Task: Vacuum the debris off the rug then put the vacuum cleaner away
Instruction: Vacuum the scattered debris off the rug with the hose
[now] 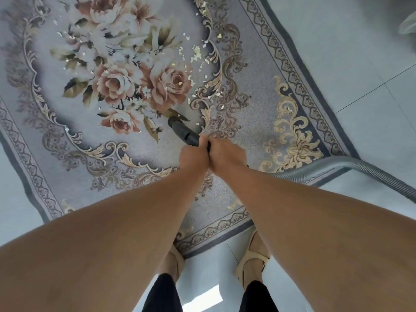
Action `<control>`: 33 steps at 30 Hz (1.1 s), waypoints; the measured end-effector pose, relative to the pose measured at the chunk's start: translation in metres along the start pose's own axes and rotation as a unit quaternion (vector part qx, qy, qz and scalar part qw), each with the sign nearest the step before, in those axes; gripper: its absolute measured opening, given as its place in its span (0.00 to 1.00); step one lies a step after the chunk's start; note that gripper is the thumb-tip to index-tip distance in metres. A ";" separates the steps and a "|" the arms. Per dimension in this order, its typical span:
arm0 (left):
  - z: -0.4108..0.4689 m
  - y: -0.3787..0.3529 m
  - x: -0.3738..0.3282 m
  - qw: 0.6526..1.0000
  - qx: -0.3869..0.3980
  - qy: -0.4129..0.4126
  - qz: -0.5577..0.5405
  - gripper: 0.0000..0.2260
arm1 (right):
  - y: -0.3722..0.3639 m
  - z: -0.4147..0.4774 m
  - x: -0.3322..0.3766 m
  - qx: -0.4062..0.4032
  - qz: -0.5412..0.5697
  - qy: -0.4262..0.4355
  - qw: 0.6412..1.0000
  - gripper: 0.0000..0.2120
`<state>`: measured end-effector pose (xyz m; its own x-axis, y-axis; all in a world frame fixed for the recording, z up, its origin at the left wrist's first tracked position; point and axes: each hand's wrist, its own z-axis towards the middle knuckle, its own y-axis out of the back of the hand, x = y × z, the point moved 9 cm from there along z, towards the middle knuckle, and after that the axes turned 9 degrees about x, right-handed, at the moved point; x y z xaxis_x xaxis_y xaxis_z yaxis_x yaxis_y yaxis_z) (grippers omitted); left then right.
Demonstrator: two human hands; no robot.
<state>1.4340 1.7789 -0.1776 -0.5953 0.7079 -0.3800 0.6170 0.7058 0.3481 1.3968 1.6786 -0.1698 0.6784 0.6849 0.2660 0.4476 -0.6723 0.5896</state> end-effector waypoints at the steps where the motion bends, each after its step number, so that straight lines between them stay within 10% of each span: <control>1: -0.003 -0.007 -0.001 1.000 0.011 0.002 -0.005 0.19 | 0.002 -0.002 -0.007 -0.004 -0.004 -0.001 1.000 0.12; 11: -0.034 -0.100 -0.021 0.992 0.119 -0.004 -0.027 0.16 | 0.034 -0.029 -0.097 -0.020 -0.068 -0.066 0.995 0.12; 23: 0.021 0.040 -0.005 1.000 -0.020 -0.001 0.017 0.20 | -0.005 0.022 0.039 0.005 0.039 0.019 0.999 0.15; 33: -0.008 -0.028 -0.002 0.996 0.088 -0.008 -0.011 0.15 | 0.002 -0.014 -0.027 -0.018 -0.031 -0.038 0.999 0.12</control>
<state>1.4139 1.7577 -0.1793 -0.6027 0.6905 -0.4000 0.6852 0.7047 0.1840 1.3711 1.6627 -0.1652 0.6927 0.7010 0.1698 0.4705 -0.6176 0.6302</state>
